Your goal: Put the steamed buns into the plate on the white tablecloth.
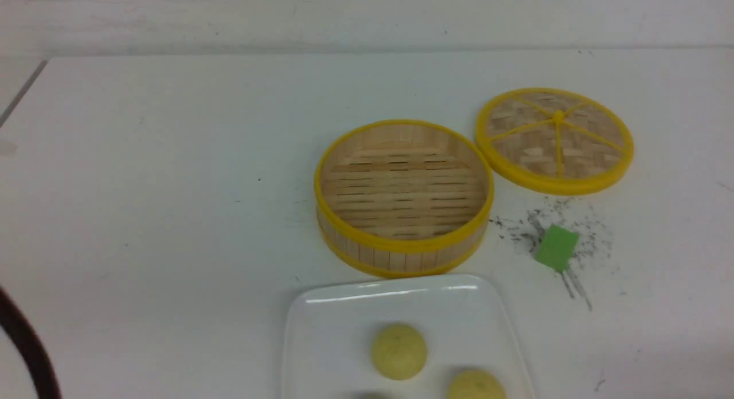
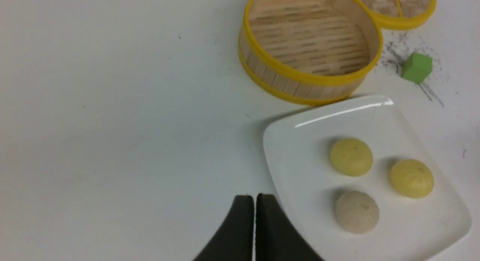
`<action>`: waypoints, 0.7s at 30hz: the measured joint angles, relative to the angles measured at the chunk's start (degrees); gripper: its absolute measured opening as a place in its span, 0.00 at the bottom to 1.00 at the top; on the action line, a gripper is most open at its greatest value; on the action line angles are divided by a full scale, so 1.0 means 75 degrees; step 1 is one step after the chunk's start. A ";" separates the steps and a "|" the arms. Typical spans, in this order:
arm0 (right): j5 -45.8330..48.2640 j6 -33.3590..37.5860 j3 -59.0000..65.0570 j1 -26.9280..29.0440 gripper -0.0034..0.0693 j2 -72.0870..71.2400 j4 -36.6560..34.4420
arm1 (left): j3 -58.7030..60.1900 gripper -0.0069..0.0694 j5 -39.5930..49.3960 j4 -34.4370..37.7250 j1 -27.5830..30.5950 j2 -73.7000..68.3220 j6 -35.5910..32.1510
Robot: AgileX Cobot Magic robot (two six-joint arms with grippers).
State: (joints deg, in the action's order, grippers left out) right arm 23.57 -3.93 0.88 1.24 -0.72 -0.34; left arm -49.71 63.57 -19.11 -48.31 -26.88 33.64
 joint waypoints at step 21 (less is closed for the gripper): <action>-0.0024 0.0000 0.0006 0.0000 0.10 0.0000 0.0045 | 0.3716 0.16 -0.4530 -0.0794 0.0000 0.0456 0.0446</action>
State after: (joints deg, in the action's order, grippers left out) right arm 23.39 -3.93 0.92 1.24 -0.72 0.00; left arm -21.84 29.60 -25.06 -48.31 -23.47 36.98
